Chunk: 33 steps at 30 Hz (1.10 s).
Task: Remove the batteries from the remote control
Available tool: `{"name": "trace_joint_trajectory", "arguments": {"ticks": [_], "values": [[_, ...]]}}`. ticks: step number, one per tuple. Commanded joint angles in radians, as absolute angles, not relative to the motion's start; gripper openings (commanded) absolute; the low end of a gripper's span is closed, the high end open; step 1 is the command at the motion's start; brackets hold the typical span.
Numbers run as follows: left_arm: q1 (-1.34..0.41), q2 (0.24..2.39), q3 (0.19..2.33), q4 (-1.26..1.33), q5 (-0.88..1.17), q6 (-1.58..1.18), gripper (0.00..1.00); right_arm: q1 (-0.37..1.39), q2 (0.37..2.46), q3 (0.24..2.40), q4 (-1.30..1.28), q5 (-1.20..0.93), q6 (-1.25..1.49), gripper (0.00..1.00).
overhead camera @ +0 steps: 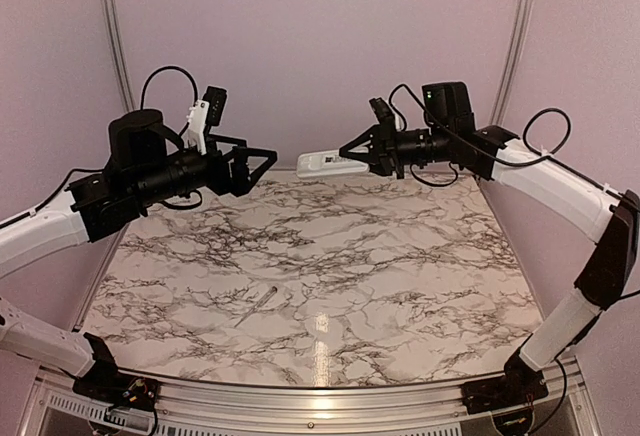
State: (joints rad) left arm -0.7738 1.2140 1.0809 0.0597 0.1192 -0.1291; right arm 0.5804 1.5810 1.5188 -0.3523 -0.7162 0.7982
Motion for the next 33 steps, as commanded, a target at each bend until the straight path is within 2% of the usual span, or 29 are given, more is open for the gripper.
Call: {"name": "trace_joint_trajectory", "arguments": {"ticks": [1, 4, 6, 10, 19, 27, 33], "values": [[-0.757, 1.209, 1.189, -0.185, 0.055, -0.374, 0.99, 0.553, 1.519, 1.474, -0.194, -0.722, 0.762, 0.0], [-0.741, 1.264, 1.314, -0.368, 0.102, -0.452, 0.99, 0.545, 1.48, 1.388, -0.088, -0.751, 0.778, 0.0], [-0.725, 1.272, 1.325, -0.391, 0.163, -0.519, 0.99, 0.543, 1.463, 1.351, -0.037, -0.773, 0.775, 0.0], [-0.707, 1.195, 1.209, -0.265, 0.265, -0.618, 0.99, 0.544, 1.447, 1.33, -0.019, -0.8, 0.757, 0.0], [-0.679, 1.136, 1.097, -0.14, 0.523, -0.705, 0.99, 0.564, 1.41, 1.307, -0.011, -0.909, 0.779, 0.0], [-0.673, 1.158, 1.11, -0.091, 0.689, -0.747, 0.98, 0.639, 1.413, 1.348, -0.024, -0.94, 0.807, 0.0], [-0.673, 1.245, 1.161, -0.081, 0.811, -0.739, 0.92, 0.653, 1.406, 1.333, 0.042, -0.987, 0.838, 0.0]]}}
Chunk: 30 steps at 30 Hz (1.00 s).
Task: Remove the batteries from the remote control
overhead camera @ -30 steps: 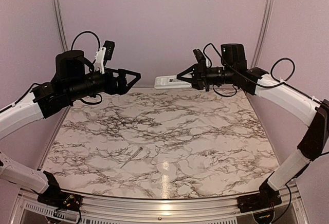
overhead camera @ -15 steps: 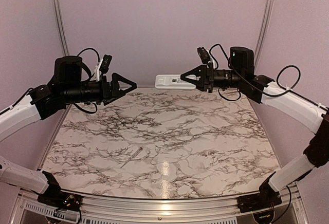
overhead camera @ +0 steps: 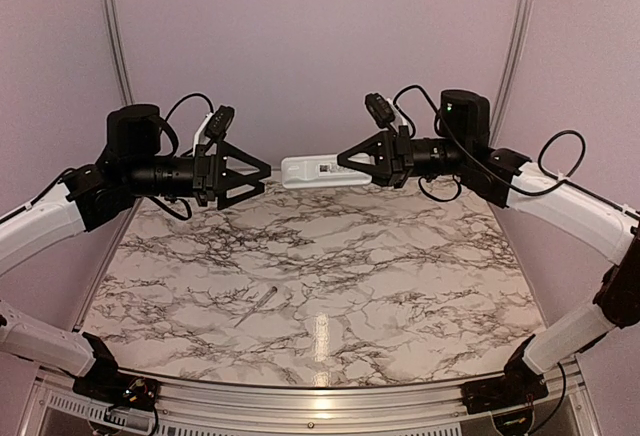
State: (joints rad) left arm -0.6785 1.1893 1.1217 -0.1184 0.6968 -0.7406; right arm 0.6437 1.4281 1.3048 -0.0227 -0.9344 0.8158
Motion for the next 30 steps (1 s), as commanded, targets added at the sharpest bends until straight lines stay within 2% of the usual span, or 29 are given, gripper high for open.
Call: {"name": "trace_joint_trajectory", "arguments": {"ticks": [1, 6, 11, 17, 30], "values": [[-0.673, 1.26, 1.163, -0.08, 0.818, -0.738, 0.91, 0.654, 1.408, 1.331, 0.053, -1.003, 0.845, 0.0], [-0.673, 1.341, 1.16, 0.05, 0.878, -0.806, 0.81, 0.655, 1.44, 1.348, 0.033, -1.052, 0.798, 0.0], [-0.676, 1.36, 1.168, 0.188, 0.881, -0.899, 0.76, 0.655, 1.472, 1.356, 0.051, -1.056, 0.798, 0.0], [-0.685, 1.39, 1.168, 0.196, 0.902, -0.913, 0.65, 0.655, 1.478, 1.353, 0.089, -1.046, 0.795, 0.0], [-0.69, 1.445, 1.189, 0.226, 0.942, -0.954, 0.53, 0.655, 1.518, 1.364, 0.098, -1.039, 0.781, 0.0]]}}
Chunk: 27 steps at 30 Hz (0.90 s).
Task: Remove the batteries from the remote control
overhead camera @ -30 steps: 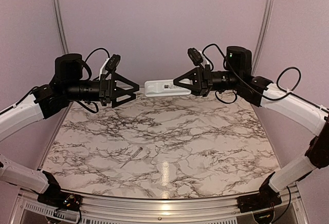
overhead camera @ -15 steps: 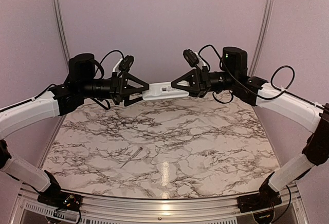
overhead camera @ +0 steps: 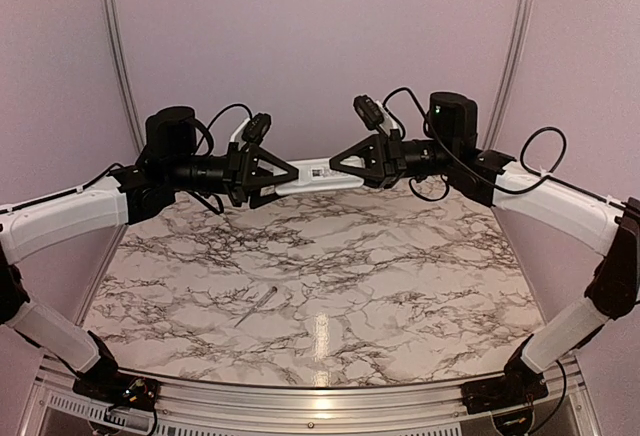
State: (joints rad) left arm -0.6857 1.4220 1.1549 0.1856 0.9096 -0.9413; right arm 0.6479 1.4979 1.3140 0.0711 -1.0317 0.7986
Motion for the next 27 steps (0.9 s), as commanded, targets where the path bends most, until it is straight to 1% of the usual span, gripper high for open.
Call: {"name": "trace_joint_trajectory", "arguments": {"ticks": [1, 7, 13, 22, 27], "values": [[-0.69, 1.447, 1.191, 0.228, 0.946, -0.957, 0.51, 0.655, 1.521, 1.368, 0.098, -1.04, 0.781, 0.0], [-0.69, 1.45, 1.185, 0.23, 0.944, -0.963, 0.43, 0.655, 1.53, 1.364, 0.09, -1.044, 0.77, 0.0], [-0.696, 1.45, 1.168, 0.237, 0.939, -0.974, 0.38, 0.655, 1.525, 1.35, 0.094, -1.035, 0.768, 0.0], [-0.699, 1.456, 1.165, 0.269, 0.931, -0.998, 0.39, 0.654, 1.524, 1.346, 0.092, -1.029, 0.758, 0.0], [-0.703, 1.459, 1.16, 0.284, 0.926, -1.003, 0.44, 0.655, 1.525, 1.338, 0.092, -1.022, 0.76, 0.0]]}}
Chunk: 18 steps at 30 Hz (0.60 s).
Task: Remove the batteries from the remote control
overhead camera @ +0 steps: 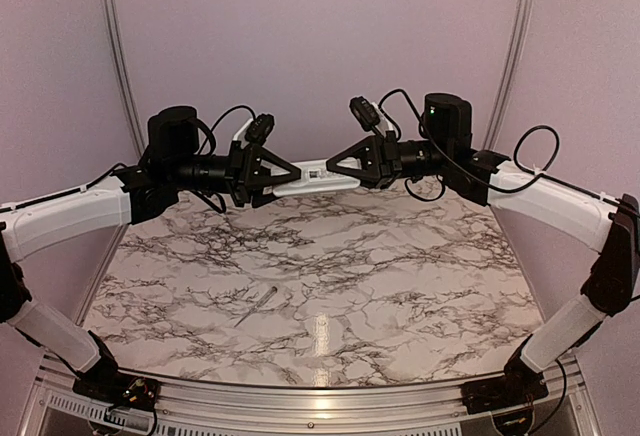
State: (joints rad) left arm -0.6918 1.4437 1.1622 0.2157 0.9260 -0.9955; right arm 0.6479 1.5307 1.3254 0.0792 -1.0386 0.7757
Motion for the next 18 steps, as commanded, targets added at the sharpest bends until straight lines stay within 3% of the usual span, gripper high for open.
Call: {"name": "trace_joint_trajectory", "arguments": {"ticks": [1, 5, 10, 14, 18], "values": [[-0.703, 1.46, 1.16, 0.287, 0.924, -1.007, 0.46, 0.655, 1.523, 1.337, 0.092, -1.022, 0.76, 0.0], [-0.708, 1.469, 1.161, 0.309, 0.922, -1.022, 0.46, 0.655, 1.522, 1.337, 0.093, -1.015, 0.759, 0.0], [-0.711, 1.478, 1.163, 0.317, 0.914, -1.024, 0.4, 0.656, 1.521, 1.329, 0.095, -1.007, 0.759, 0.0], [-0.711, 1.477, 1.158, 0.322, 0.911, -1.024, 0.24, 0.655, 1.514, 1.32, 0.099, -0.998, 0.757, 0.0], [-0.713, 1.473, 1.15, 0.323, 0.906, -1.027, 0.0, 0.656, 1.514, 1.316, 0.096, -0.99, 0.755, 0.0]]}}
